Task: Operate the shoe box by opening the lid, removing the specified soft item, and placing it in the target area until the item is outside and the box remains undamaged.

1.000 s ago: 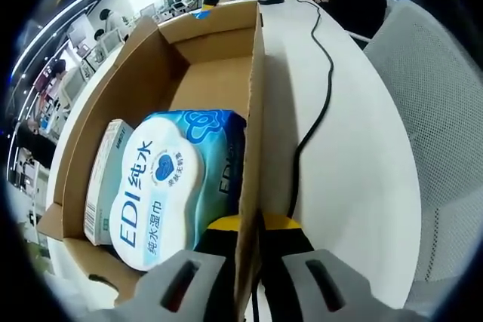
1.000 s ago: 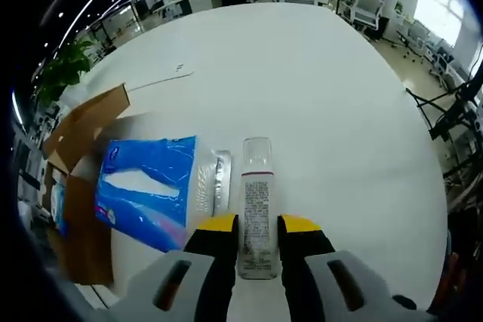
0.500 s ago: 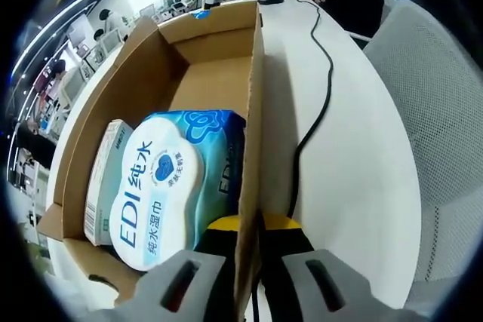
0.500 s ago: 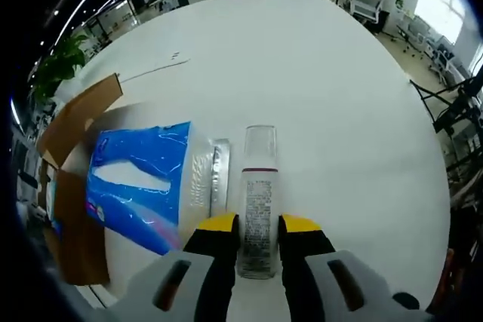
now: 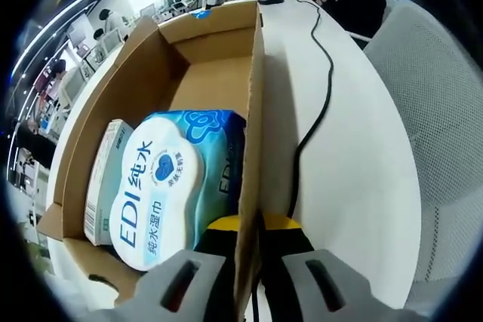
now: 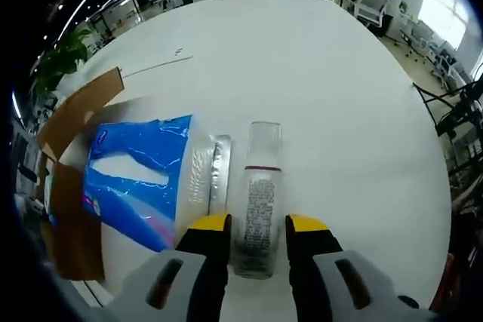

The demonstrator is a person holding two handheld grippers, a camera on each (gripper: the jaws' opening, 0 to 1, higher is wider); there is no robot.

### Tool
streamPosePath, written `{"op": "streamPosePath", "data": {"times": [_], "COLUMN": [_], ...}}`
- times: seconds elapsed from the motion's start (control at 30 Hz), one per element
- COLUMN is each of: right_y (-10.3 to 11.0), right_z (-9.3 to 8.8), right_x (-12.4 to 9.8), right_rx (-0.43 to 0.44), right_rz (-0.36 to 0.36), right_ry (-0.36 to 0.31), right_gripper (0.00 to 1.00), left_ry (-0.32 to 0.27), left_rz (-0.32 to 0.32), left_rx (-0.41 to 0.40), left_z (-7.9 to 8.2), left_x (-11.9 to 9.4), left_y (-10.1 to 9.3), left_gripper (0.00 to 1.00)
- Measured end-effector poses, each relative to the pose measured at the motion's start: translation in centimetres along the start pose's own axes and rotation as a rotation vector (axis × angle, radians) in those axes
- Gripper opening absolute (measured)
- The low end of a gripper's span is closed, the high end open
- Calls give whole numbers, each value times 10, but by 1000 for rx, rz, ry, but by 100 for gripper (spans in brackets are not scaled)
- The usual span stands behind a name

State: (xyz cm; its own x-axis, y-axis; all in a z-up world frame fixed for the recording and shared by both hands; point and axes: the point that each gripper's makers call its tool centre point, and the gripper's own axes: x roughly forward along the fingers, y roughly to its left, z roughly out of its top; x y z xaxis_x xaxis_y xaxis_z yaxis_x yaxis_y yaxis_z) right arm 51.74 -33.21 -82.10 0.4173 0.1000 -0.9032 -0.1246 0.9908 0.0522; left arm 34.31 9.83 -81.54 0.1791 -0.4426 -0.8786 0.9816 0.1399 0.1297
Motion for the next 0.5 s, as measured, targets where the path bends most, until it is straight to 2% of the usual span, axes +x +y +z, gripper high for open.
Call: {"op": "streamPosePath", "data": {"times": [0.17, 0.27, 0.4, 0.5], "right_y": [-3, -4, -2, 15], "right_z": [-4, -6, -8, -17], "right_x": [-6, -12, -32, -60], "right_rx": [11, 38, 66, 98], "right_rz": [0, 25, 43, 58], "right_ry": [-9, -22, -58, -102], "right_gripper": [31, 32, 35, 36], "left_ry": [1, 0, 0, -1], "left_rz": [-1, -1, -1, 0], "left_rx": [-1, 0, 1, 5], "left_z": [0, 0, 0, 0], "left_x": [0, 0, 0, -1], "left_y": [0, 0, 0, -1], "left_gripper": [3, 3, 3, 3]}}
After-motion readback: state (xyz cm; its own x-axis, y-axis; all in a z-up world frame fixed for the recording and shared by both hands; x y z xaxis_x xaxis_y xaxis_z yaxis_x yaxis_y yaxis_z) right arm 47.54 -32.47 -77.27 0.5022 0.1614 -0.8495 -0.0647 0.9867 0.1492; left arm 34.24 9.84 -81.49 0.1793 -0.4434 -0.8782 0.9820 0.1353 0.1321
